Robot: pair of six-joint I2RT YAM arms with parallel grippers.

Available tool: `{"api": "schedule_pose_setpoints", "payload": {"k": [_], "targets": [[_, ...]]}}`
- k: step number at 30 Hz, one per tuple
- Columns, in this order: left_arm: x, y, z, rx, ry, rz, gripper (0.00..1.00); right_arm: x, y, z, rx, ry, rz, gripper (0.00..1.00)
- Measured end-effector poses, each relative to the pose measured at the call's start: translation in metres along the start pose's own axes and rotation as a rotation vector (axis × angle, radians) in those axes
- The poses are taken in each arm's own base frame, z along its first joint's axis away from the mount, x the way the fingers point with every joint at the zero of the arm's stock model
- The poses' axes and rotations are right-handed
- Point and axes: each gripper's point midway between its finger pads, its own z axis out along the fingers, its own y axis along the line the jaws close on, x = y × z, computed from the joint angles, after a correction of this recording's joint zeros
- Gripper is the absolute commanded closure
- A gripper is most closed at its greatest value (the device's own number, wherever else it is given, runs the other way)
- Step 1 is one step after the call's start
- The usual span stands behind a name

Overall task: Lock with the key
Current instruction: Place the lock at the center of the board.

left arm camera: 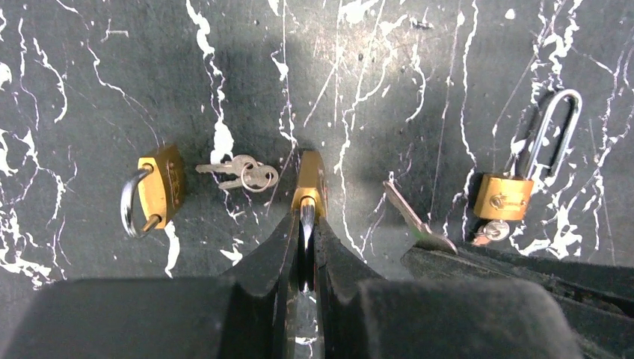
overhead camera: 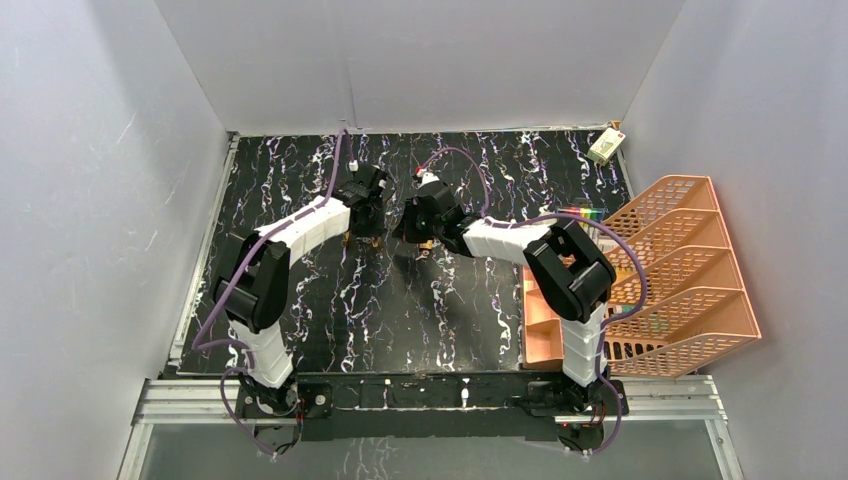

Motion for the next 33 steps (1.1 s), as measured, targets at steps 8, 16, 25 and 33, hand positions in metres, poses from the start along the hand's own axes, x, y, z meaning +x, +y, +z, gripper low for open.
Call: {"api": "schedule_pose_setpoints", "payload": {"k": [8, 16, 25, 33], "targets": [[-0.007, -0.004, 0.005, 0.0, 0.001, -0.001, 1.0, 0.011, -0.006, 0.008, 0.003, 0.014, 0.044, 1.0], [-0.004, -0.002, 0.006, -0.026, 0.015, 0.011, 1.0, 0.031, -0.022, 0.009, 0.041, 0.042, 0.094, 1.0], [-0.009, -0.002, 0.009, -0.062, 0.007, 0.036, 1.0, 0.031, -0.023, 0.01, 0.048, 0.037, 0.111, 1.0], [-0.013, -0.002, 0.008, -0.076, 0.006, 0.049, 0.88, 0.031, -0.024, 0.01, 0.052, 0.033, 0.112, 1.0]]}}
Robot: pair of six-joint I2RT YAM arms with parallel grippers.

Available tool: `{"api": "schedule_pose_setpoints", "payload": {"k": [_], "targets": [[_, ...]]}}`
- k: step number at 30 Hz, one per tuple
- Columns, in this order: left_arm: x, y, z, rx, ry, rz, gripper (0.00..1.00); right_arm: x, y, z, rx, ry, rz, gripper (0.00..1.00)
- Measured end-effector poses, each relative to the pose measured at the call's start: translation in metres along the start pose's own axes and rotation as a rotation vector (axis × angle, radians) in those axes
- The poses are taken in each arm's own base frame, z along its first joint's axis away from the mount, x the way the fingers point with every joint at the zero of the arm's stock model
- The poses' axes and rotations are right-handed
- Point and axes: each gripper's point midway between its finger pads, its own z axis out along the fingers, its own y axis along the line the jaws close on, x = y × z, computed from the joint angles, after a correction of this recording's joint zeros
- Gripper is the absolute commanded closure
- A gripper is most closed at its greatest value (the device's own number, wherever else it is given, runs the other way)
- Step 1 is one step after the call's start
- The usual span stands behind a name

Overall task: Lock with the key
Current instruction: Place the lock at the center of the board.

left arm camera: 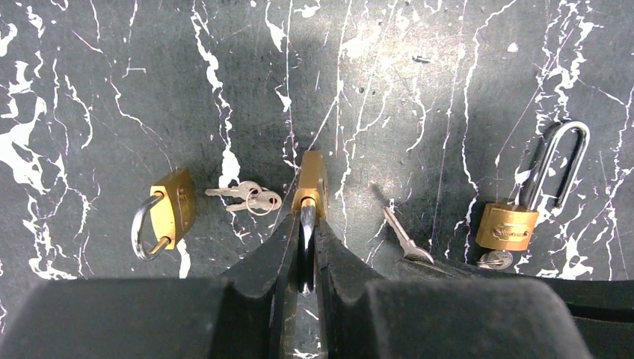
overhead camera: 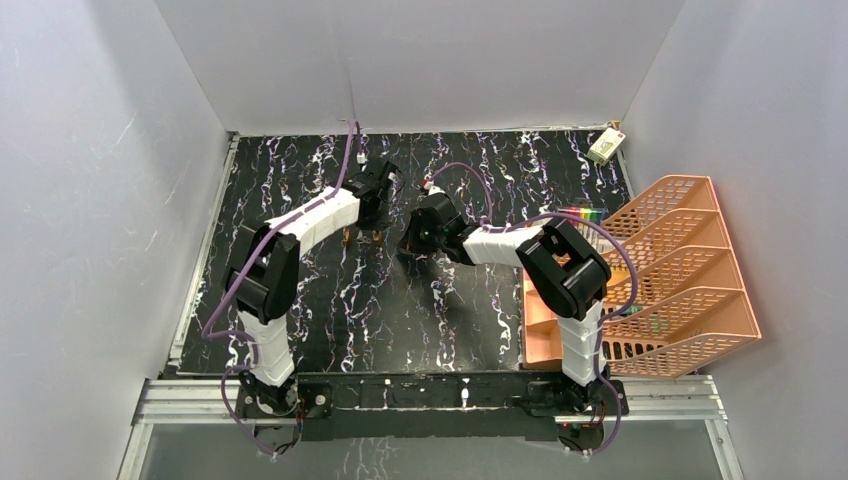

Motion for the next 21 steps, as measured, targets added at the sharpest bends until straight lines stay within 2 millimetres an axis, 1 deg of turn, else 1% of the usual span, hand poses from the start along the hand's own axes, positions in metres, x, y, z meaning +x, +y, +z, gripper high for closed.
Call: {"api": "schedule_pose_setpoints", "payload": {"k": [2, 12, 14, 16, 17, 19, 21], "targets": [[0.0012, 0.0001, 0.0015, -0.002, 0.005, 0.002, 0.86, -0.0004, -0.0004, 0.0001, 0.002, -0.002, 0.0, 1.0], [-0.0038, -0.0012, -0.0013, 0.001, -0.002, 0.007, 0.85, 0.0002, -0.0058, 0.0027, 0.016, -0.002, 0.003, 1.0], [-0.0052, -0.0017, -0.0022, 0.002, -0.004, 0.007, 0.78, 0.0011, -0.0076, 0.0038, 0.019, 0.001, 0.004, 1.0], [-0.0049, -0.0016, -0.0024, 0.002, -0.003, 0.011, 0.64, 0.0009, -0.0087, 0.0041, 0.022, 0.001, 0.005, 1.0], [-0.0045, -0.0015, -0.0025, 0.001, -0.001, 0.014, 0.6, 0.0006, -0.009, 0.0042, 0.022, 0.0, 0.006, 1.0], [-0.0034, -0.0011, -0.0027, 0.0, 0.003, 0.016, 0.56, 0.0, -0.009, 0.0043, 0.022, -0.001, 0.006, 1.0], [-0.0033, -0.0009, -0.0028, -0.001, 0.004, 0.018, 0.55, -0.0004, -0.0087, 0.0047, 0.021, -0.001, 0.006, 1.0]]}}
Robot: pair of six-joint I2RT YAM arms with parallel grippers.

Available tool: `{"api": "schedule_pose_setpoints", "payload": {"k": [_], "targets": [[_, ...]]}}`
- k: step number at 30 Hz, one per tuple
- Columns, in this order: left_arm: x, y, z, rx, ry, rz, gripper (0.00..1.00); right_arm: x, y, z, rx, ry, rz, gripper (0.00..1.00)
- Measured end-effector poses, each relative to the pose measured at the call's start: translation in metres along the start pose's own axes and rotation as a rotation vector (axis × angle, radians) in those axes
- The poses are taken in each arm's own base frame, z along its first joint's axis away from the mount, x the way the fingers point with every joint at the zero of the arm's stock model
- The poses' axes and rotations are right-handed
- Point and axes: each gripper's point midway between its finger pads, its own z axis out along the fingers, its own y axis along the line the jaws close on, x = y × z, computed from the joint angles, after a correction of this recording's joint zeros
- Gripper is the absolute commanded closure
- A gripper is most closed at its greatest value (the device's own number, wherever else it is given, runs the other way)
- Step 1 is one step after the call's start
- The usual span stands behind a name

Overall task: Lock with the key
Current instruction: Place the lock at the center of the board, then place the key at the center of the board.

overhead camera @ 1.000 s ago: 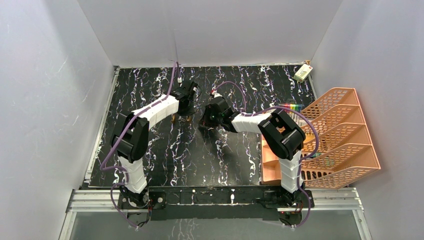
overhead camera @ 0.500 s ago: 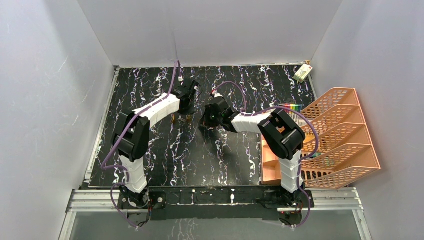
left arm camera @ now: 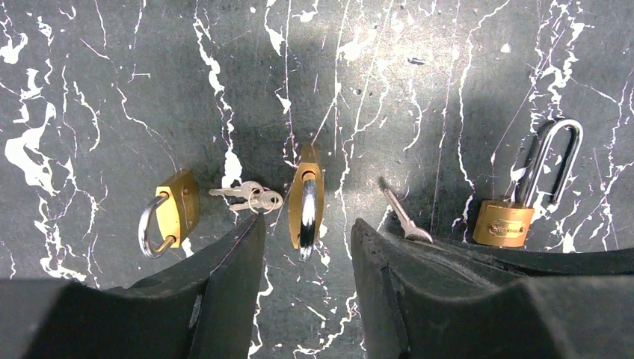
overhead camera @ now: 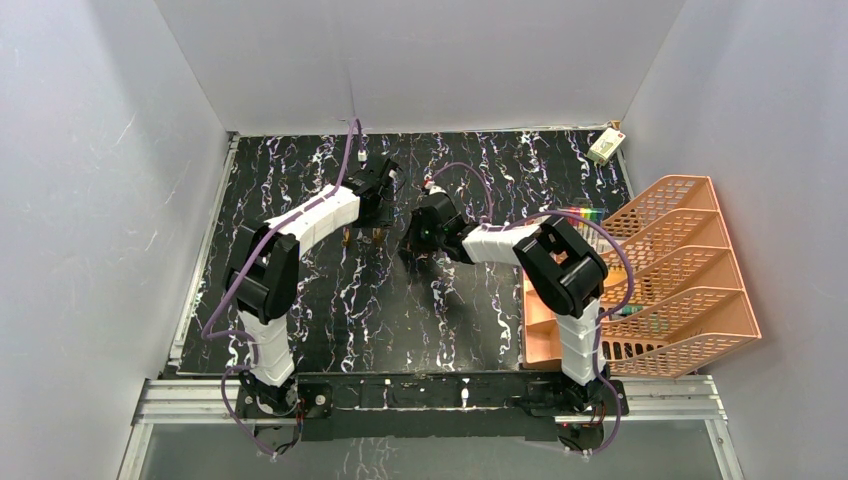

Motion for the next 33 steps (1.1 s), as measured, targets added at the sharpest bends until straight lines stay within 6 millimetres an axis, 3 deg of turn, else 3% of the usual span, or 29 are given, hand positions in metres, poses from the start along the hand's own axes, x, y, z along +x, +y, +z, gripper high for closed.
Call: {"api": "schedule_pose_setpoints", "payload": {"k": [11, 23, 33], "targets": [[0.0, 0.0, 0.0, 0.0, 0.001, 0.0, 0.7, -0.007, 0.006, 0.015, -0.017, -0.008, -0.005, 1.0], [0.0, 0.0, 0.0, -0.001, 0.002, 0.001, 0.99, -0.004, 0.004, 0.018, -0.014, 0.002, -0.005, 1.0], [0.001, 0.0, 0.0, -0.001, 0.004, 0.003, 1.0, -0.004, 0.004, 0.018, -0.014, 0.002, -0.005, 1.0]]}}
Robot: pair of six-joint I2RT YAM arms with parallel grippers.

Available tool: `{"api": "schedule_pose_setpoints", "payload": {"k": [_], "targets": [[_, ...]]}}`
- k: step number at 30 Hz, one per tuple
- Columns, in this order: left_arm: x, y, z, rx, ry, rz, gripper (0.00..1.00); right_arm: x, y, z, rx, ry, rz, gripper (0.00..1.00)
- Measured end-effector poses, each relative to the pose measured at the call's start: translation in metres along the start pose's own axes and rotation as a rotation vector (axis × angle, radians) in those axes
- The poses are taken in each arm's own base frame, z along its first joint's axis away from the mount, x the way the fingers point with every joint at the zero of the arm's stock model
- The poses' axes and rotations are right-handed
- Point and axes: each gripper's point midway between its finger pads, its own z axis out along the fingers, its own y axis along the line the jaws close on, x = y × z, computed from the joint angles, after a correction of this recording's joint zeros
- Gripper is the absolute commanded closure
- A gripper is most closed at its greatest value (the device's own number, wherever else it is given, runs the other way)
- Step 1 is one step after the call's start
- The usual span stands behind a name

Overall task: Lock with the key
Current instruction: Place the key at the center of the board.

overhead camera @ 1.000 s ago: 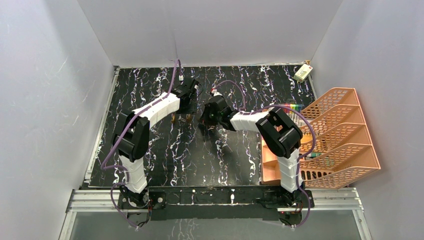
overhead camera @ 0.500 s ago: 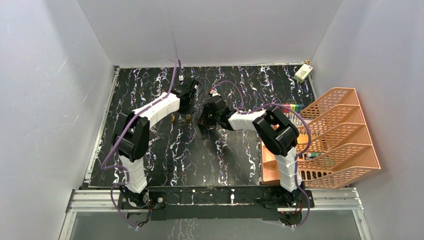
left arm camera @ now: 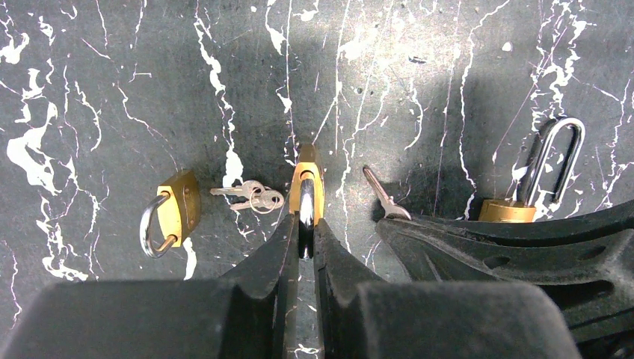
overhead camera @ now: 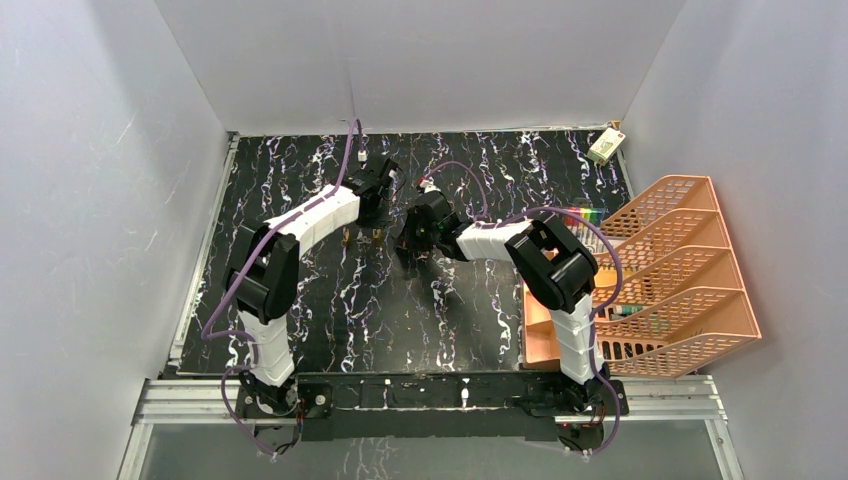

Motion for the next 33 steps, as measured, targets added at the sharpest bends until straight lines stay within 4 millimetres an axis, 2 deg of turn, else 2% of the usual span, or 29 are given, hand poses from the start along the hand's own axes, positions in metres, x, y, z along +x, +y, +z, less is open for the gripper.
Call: {"api": "schedule_pose_setpoints", "payload": {"k": [33], "targets": [[0.007, -0.0011, -0.0043, 0.014, 0.03, -0.007, 1.0, -0.003, 0.0065, 0.004, -0.022, 0.004, -0.001, 1.0]]}}
